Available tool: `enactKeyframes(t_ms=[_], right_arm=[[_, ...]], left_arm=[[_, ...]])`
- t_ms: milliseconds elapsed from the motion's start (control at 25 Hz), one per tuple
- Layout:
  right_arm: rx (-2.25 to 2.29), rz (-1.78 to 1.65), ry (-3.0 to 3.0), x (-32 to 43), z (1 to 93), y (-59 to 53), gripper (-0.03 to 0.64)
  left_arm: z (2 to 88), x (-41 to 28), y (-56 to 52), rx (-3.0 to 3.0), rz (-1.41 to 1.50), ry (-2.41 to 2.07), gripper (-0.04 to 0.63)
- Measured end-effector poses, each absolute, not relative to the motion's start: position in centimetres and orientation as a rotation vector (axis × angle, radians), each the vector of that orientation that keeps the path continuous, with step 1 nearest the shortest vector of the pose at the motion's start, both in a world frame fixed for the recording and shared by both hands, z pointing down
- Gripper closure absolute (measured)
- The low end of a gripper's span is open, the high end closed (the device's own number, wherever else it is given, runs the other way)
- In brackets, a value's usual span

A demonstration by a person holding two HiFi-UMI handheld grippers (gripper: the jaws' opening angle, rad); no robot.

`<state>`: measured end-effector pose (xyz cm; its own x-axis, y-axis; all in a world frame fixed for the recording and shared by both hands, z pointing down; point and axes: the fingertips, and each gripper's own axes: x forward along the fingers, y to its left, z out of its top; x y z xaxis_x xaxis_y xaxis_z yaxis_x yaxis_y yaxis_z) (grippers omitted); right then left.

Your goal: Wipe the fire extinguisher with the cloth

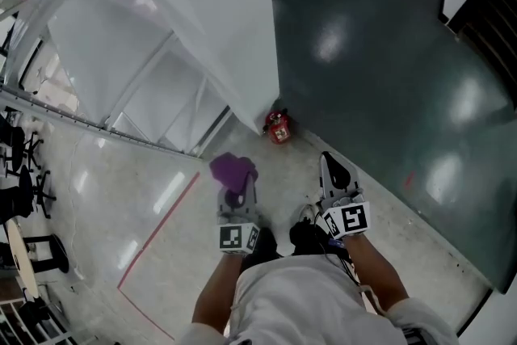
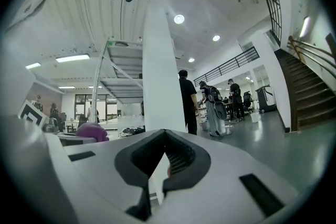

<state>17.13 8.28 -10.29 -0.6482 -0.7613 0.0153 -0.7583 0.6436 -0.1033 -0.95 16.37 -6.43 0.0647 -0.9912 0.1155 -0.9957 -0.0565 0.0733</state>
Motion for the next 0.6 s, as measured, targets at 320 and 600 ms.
enactKeyframes(t_ms=[320,600], right_arm=[[-1.191,-0.153,2.869,16.1,-7.3,5.0,0.603],[-1.251,-0.196,2.852,14.5,-3.6,2.7,0.603]], left_arm=[[-3.6,-1.6,15.0,2.209,0.133,-2.071,0.535],[1.1,-4.3,12.3,2.29,0.208,-1.967,0.537]])
